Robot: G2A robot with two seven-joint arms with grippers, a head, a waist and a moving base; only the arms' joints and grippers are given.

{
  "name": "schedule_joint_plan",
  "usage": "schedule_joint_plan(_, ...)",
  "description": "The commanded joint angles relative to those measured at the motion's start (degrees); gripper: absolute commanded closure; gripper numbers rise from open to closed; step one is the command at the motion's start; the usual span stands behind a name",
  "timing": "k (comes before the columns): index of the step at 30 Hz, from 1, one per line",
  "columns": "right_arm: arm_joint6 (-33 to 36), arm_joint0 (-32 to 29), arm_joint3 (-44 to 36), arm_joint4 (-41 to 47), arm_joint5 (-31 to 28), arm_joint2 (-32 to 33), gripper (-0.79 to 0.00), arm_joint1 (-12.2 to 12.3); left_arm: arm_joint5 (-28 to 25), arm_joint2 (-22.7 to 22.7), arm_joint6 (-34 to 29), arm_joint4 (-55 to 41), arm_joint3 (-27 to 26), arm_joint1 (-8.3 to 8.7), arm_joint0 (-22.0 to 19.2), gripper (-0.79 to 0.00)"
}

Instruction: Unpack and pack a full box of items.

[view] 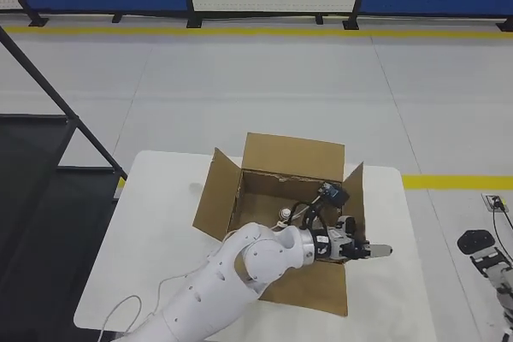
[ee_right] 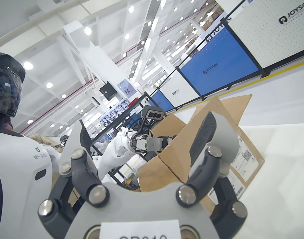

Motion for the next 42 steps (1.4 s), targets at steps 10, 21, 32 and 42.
schedule_joint_plan(10, 0.8, -2.7, 1.7, 2.7, 0.0, 3.9, -0.785, -1.7, -1.2, 8.7, -1.0, -4.9, 15.4, -7.24, -7.7, -0.785)
schedule_joint_plan(21, 0.8, -2.2, 2.7, 3.5, 0.0, 5.2, -0.785, -2.9, 0.0, 12.9, -3.4, -7.2, 28.2, -13.88, -12.0, -0.785)
schedule_joint_plan(32, -0.2, -1.4, 4.4, 5.5, 0.0, 5.9, -0.785, -4.0, -3.2, 12.3, -3.7, -7.4, 33.1, -17.16, -13.7, -0.785)
schedule_joint_plan(42, -1.2, -1.2, 2.6, 4.0, 0.6, 5.6, -0.785, -4.1, -7.1, 3.6, -3.7, -0.9, 19.1, -11.82, -9.8, -0.785)
